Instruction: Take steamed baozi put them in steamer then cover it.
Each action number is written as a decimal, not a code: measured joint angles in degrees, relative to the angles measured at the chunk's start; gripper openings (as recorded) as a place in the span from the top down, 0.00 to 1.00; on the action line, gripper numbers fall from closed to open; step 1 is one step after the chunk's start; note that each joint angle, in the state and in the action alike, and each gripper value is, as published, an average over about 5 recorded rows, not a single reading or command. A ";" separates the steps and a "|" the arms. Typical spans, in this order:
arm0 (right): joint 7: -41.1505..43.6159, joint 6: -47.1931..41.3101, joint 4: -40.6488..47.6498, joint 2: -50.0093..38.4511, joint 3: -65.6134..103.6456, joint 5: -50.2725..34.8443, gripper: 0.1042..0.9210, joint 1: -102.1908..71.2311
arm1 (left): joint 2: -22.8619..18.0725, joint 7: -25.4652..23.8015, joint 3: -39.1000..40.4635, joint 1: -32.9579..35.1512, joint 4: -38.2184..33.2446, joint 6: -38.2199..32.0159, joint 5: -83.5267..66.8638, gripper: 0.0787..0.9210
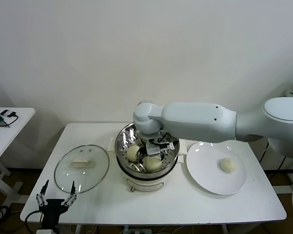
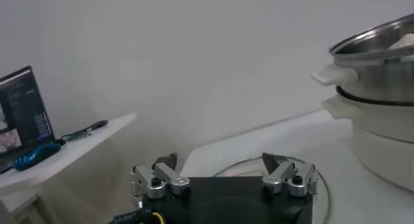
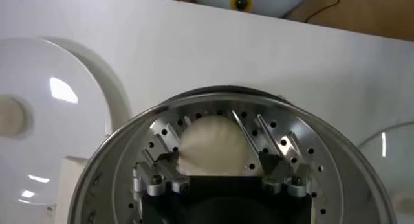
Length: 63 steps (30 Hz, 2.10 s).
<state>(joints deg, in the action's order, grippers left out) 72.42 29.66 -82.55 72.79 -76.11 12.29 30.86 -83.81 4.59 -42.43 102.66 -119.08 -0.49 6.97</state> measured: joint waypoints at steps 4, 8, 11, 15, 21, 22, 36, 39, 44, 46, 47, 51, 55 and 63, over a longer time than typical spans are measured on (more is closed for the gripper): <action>0.08 -0.16 0.51 -0.55 0.73 0.05 0.12 0.40 | -0.09 0.07 -0.02 0.07 0.08 -0.12 0.01 0.12; -0.19 -0.69 1.16 -1.58 1.54 -0.42 0.12 1.64 | -0.32 0.10 0.24 0.12 0.15 -0.21 0.23 0.12; -1.35 -1.82 1.71 -3.03 1.70 -1.32 0.12 3.23 | -0.39 0.10 0.41 0.06 0.04 -0.20 0.44 0.12; -4.25 -5.53 2.18 -5.89 0.32 -4.14 0.12 6.18 | -0.35 0.10 0.49 -0.10 -0.19 -0.14 0.60 0.12; -8.29 -16.70 1.96 -12.02 -2.51 -11.98 0.12 9.98 | -0.03 0.06 0.65 -0.30 -0.34 -0.15 0.53 0.12; -8.76 -18.89 1.86 -13.24 -2.81 -13.36 0.12 10.34 | -0.01 0.05 0.72 -0.36 -0.34 -0.16 0.50 0.12; -10.57 -39.03 2.88 -32.56 2.14 -19.17 0.12 2.04 | -0.20 -0.31 1.94 -1.48 -0.81 0.94 1.05 0.12; -10.53 -40.73 3.85 -35.39 5.89 -17.94 0.12 -2.98 | -0.18 -0.33 2.01 -1.71 -0.65 1.10 1.22 0.12; -10.48 -42.64 6.27 -38.09 12.85 -15.08 0.12 -11.97 | -0.45 -0.33 2.30 -1.95 -0.31 1.22 1.64 0.12; -10.41 -43.13 7.30 -38.72 15.52 -13.98 0.12 -15.25 | -0.56 -0.32 2.34 -1.96 -0.14 1.22 1.84 0.12; -10.36 -43.30 7.83 -38.95 16.80 -13.43 0.12 -16.77 | -0.61 -0.30 2.35 -1.96 -0.07 1.23 1.92 0.12; -10.26 -43.70 10.15 -39.31 21.25 -11.25 0.12 -21.99 | -0.78 -0.23 2.35 -1.90 0.15 1.28 2.12 0.12; -10.27 -43.87 12.59 -38.97 24.39 -9.38 0.12 -25.74 | -0.97 -0.22 2.30 -1.78 0.34 1.25 2.27 0.12; -10.31 -43.95 16.78 -37.15 27.96 -6.93 0.12 -30.03 | -0.99 -0.07 1.93 -1.89 0.61 1.28 2.18 0.12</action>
<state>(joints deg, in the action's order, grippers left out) 62.11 -14.29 -65.77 35.65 -48.14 5.37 0.83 -84.79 4.52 -40.50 100.76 -118.47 0.79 9.15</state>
